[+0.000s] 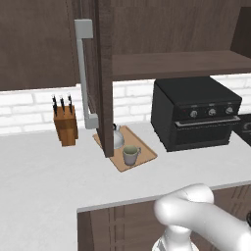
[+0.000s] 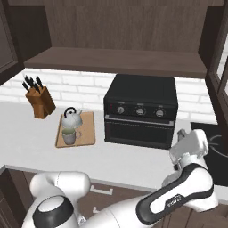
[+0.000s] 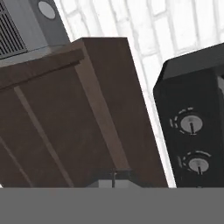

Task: Pick the kettle from the counter and place it on the tray. Then pick the mug from the cabinet and place it on the tray. Then close the cabinet doors.

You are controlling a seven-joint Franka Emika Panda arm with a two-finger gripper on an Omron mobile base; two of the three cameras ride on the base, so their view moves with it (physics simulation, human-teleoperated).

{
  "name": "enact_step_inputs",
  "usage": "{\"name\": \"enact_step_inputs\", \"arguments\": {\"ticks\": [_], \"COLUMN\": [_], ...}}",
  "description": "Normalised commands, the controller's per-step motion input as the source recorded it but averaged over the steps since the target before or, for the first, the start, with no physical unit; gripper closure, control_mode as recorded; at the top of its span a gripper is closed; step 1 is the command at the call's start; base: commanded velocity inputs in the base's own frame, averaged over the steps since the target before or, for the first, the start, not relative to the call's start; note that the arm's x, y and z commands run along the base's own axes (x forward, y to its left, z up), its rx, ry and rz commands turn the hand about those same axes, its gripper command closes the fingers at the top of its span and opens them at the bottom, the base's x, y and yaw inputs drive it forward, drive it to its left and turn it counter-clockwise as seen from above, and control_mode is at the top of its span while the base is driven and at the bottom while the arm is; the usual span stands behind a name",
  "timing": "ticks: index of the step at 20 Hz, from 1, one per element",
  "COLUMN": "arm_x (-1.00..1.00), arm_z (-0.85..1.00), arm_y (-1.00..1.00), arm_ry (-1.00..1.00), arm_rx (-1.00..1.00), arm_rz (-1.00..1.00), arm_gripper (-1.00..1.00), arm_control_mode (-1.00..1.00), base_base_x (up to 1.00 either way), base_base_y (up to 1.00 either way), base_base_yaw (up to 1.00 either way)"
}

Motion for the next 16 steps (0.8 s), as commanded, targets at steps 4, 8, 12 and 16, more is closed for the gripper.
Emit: {"name": "enact_step_inputs", "arguments": {"ticks": [4,8,12,16], "arm_x": [-0.04,-0.01,0.00,0.00], "arm_z": [0.00,0.05,0.14,0.18], "arm_y": [-0.48,-0.52,-0.53,-0.49], "arm_ry": [-0.25,-0.24,-0.21,-0.11], "arm_rx": [0.10,0.13,0.19,0.17], "arm_rz": [-0.06,-0.05,-0.06,-0.06], "arm_gripper": [1.00,1.00,1.00,1.00], "arm_control_mode": [-1.00,-1.00,-1.00,-1.00], "base_base_x": [0.00,0.00,0.00,0.00], "base_base_y": [0.00,0.00,0.00,0.00], "base_base_yaw": [0.00,0.00,0.00,0.00]}}
